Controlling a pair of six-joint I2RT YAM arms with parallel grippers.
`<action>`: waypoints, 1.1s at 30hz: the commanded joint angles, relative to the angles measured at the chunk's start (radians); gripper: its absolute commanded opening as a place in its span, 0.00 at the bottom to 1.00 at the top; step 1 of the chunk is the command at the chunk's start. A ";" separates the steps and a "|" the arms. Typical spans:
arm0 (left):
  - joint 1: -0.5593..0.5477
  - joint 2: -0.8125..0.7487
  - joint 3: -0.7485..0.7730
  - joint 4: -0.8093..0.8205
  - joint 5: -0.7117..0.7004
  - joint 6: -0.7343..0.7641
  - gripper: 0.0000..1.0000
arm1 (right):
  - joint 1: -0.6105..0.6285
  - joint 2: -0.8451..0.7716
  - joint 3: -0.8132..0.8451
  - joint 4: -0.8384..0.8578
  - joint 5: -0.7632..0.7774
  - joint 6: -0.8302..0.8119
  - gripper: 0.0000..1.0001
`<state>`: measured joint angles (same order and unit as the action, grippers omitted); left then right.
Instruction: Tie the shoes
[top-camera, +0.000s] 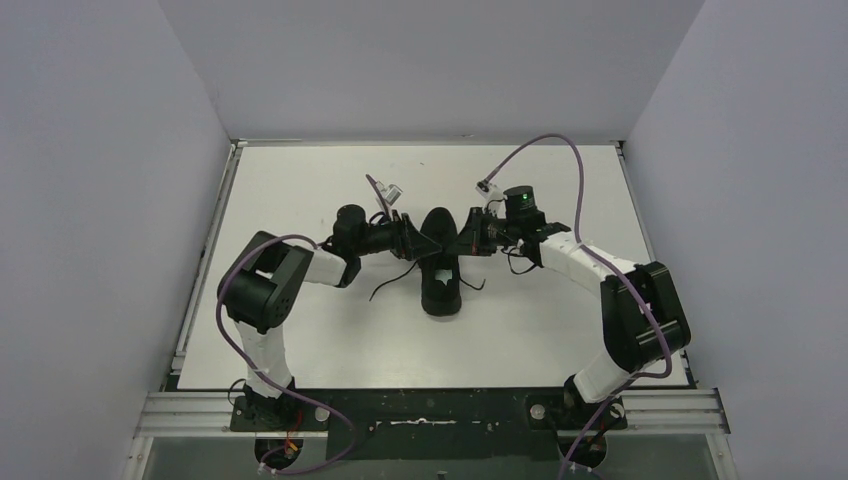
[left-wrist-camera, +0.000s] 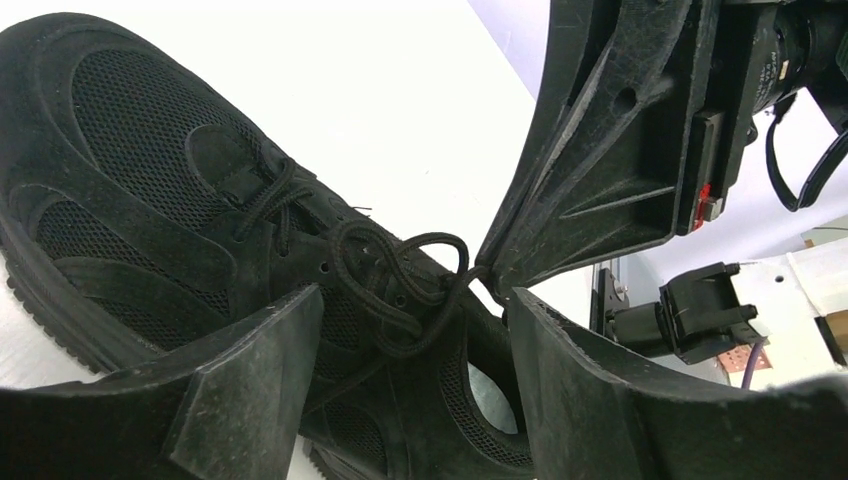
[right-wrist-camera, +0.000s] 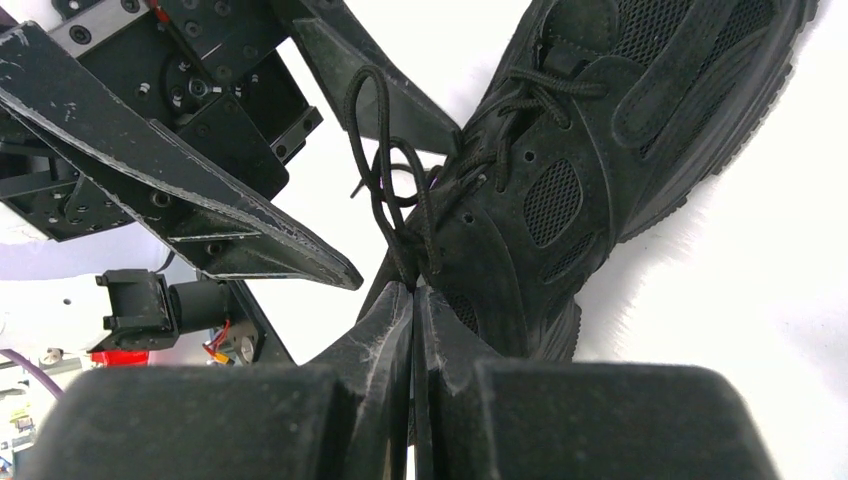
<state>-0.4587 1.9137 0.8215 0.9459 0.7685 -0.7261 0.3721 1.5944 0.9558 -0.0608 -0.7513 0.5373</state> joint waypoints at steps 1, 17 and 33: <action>-0.002 0.011 0.048 0.075 0.026 -0.006 0.61 | -0.002 0.006 0.050 0.052 -0.009 0.007 0.00; 0.000 0.015 0.077 0.022 0.020 -0.010 0.24 | -0.036 0.000 0.101 -0.036 -0.024 -0.044 0.32; -0.001 0.022 0.083 0.040 0.032 -0.039 0.16 | -0.036 0.148 0.173 0.031 -0.080 -0.022 0.25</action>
<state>-0.4587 1.9301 0.8639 0.9382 0.7818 -0.7578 0.3347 1.7424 1.0813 -0.1055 -0.7956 0.5098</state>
